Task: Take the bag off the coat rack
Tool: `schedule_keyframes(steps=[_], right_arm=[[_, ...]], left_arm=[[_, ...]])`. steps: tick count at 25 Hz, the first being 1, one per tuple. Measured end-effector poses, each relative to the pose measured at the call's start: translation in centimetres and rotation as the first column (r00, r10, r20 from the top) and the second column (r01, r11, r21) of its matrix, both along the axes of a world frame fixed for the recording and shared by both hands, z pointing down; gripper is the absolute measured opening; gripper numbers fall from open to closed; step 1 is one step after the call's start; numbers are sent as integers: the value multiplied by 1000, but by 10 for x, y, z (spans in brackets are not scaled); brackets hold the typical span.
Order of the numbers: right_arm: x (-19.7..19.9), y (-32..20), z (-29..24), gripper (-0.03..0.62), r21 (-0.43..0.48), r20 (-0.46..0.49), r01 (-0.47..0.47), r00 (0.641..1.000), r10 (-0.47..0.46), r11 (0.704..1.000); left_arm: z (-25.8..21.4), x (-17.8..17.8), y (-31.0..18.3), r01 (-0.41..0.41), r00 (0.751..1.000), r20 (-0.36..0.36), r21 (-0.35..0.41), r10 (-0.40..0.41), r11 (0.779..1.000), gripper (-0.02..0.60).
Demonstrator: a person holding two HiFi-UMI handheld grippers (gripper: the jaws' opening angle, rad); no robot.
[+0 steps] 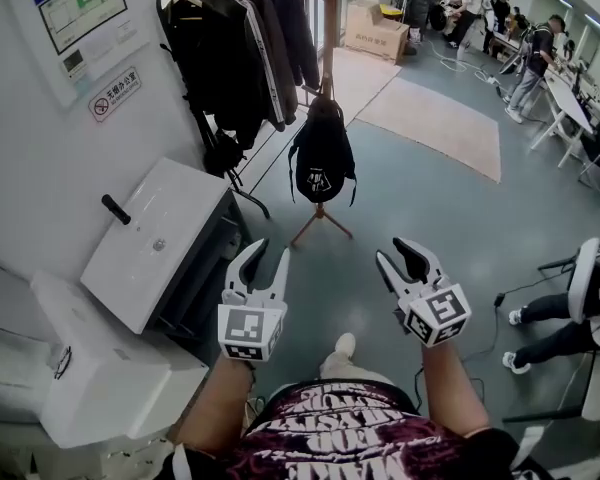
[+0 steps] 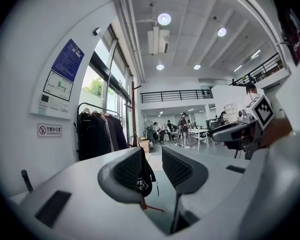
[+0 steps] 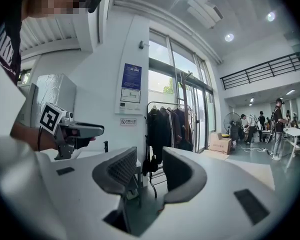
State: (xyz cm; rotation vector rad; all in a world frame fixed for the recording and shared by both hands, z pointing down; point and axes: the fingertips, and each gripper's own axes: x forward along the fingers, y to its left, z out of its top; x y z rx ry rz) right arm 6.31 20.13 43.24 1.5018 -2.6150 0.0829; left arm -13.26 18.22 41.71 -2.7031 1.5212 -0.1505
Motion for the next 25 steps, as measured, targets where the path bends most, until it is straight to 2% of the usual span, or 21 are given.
schedule_keyframes(steps=[13,25], right_arm=[[36,-104,4,175,-24,16,40,999,-40,999],[79,-177,6,178,-28,59,87,995,-86,996]], left_arm=[[10,40,-101,16,1000,13,-32,-15,999,118],[10,86,-173,58,998,34,-39,-57,998,118]])
